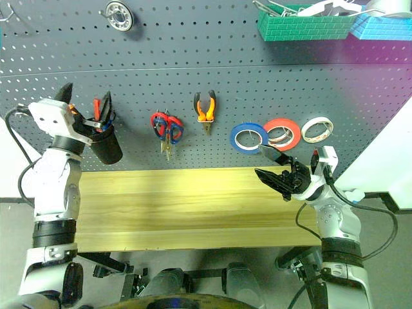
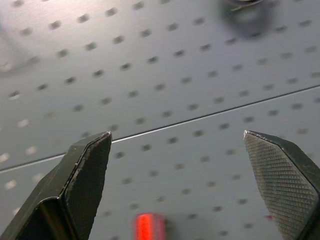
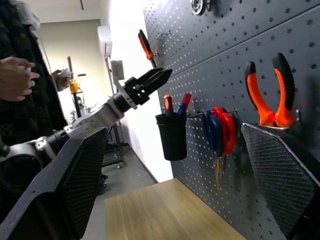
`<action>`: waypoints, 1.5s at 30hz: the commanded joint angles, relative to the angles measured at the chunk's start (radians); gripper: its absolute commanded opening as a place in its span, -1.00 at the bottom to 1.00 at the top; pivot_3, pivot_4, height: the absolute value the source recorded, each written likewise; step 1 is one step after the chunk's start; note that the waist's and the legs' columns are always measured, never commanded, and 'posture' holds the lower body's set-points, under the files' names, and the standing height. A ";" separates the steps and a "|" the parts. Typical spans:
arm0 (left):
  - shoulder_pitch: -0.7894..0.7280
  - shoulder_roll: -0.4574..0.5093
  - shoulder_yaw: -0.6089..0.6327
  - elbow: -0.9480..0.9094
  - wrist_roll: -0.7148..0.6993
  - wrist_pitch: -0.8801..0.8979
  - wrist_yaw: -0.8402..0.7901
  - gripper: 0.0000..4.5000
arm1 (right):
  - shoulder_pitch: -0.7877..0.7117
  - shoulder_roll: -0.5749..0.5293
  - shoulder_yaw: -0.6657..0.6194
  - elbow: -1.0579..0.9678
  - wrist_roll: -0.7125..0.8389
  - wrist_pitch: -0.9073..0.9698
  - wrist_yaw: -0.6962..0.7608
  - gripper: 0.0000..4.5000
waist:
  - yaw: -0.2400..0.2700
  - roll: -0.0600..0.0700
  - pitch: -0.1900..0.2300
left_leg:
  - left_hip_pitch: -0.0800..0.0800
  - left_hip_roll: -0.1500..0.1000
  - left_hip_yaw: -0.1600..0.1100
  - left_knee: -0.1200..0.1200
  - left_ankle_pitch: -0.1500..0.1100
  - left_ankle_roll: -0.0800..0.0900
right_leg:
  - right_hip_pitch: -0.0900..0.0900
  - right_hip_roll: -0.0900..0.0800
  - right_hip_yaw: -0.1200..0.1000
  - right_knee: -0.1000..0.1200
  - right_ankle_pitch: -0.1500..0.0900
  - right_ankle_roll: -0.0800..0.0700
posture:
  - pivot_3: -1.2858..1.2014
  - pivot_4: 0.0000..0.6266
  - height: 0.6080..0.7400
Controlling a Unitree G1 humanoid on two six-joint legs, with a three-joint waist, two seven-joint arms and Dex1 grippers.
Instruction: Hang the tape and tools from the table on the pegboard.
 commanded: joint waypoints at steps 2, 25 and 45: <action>0.033 -0.024 -0.048 -0.113 -0.002 0.059 -0.004 0.97 | 0.046 0.028 -0.029 -0.070 0.018 -0.021 -0.049 1.00 | 0.002 0.000 0.000 | 0.000 0.000 0.000 0.000 0.000 0.000 | 0.000 0.000 0.000 0.000 0.000 0.000 | -0.03 -1.00 0.85; 0.402 -0.109 -0.172 -0.112 0.076 -0.029 -0.057 0.97 | 0.322 0.339 -0.019 -0.211 -0.274 -0.292 -0.742 1.00 | -0.001 0.002 0.000 | 0.000 0.001 0.000 -0.001 0.000 0.000 | 0.000 0.001 0.002 -0.002 -0.006 0.002 | -0.02 -1.00 0.85; 0.560 -0.156 -0.120 -0.099 0.053 -0.048 0.003 0.97 | 0.435 0.328 0.060 -0.156 -0.562 -0.445 -1.047 1.00 | 0.004 0.002 0.001 | -0.001 0.001 0.000 -0.004 -0.001 0.000 | 0.000 0.000 0.002 -0.006 -0.010 -0.001 | 0.01 -1.00 0.85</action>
